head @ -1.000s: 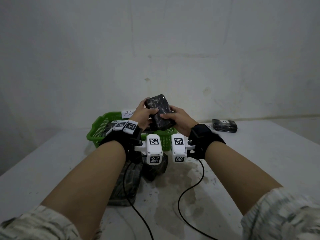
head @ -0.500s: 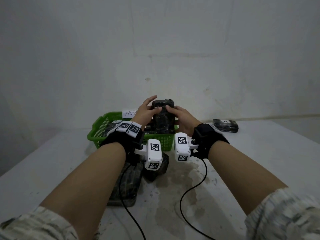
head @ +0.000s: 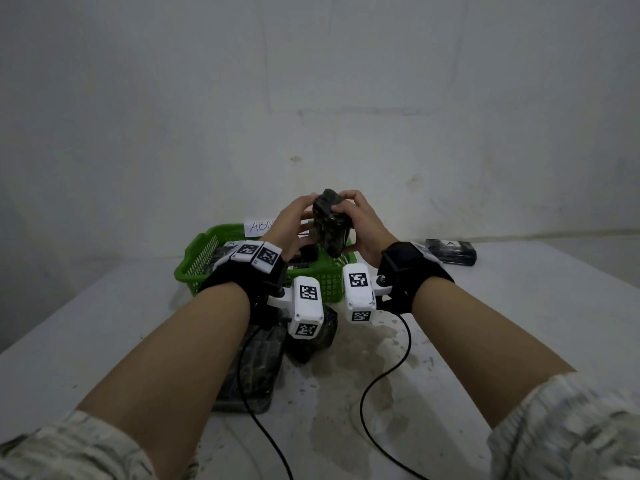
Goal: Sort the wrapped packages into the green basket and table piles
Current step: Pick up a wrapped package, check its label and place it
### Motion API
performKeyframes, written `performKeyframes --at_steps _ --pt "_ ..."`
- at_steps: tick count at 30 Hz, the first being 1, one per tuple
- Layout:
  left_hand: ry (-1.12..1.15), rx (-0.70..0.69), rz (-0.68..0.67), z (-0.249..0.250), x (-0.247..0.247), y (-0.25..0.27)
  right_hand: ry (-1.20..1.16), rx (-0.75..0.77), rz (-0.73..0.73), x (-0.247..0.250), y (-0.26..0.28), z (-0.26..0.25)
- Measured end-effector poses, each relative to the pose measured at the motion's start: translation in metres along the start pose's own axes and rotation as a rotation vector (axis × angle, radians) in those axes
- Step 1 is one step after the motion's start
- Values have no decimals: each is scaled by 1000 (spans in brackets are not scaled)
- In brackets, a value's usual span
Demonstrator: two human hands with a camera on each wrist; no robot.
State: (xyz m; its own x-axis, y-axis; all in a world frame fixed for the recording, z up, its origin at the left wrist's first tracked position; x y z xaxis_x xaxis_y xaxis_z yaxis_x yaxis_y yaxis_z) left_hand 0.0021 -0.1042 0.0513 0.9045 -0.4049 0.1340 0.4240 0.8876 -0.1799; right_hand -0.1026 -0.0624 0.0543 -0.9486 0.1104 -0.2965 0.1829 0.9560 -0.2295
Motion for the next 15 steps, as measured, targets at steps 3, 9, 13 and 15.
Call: performKeyframes --at_steps 3,9,13,15 --pt "-54 -17 33 2 1 -2 3 41 -8 -3 1 -3" --pt "-51 -12 78 -1 9 -6 -6 -13 -37 -6 3 4" --pt "-18 -35 55 -4 6 -4 6 18 21 -4 2 -3" --pt "-13 -75 42 0 6 -2 -7 3 -8 -8 3 -5"
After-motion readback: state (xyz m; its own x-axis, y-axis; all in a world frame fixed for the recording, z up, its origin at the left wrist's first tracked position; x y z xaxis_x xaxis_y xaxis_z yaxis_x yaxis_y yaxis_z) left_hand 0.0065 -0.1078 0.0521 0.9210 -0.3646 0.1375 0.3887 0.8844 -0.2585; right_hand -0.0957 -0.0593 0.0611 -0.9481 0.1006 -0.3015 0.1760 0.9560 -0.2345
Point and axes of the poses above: each hand's wrist, its own y-axis away from the middle knuckle, its own x-axis out of the back of the hand, z = x × y, the point moved 9 cm from there along -y, towards the middle knuckle, and after that the axes turned 15 degrees about -y, right-handed, at the moved point
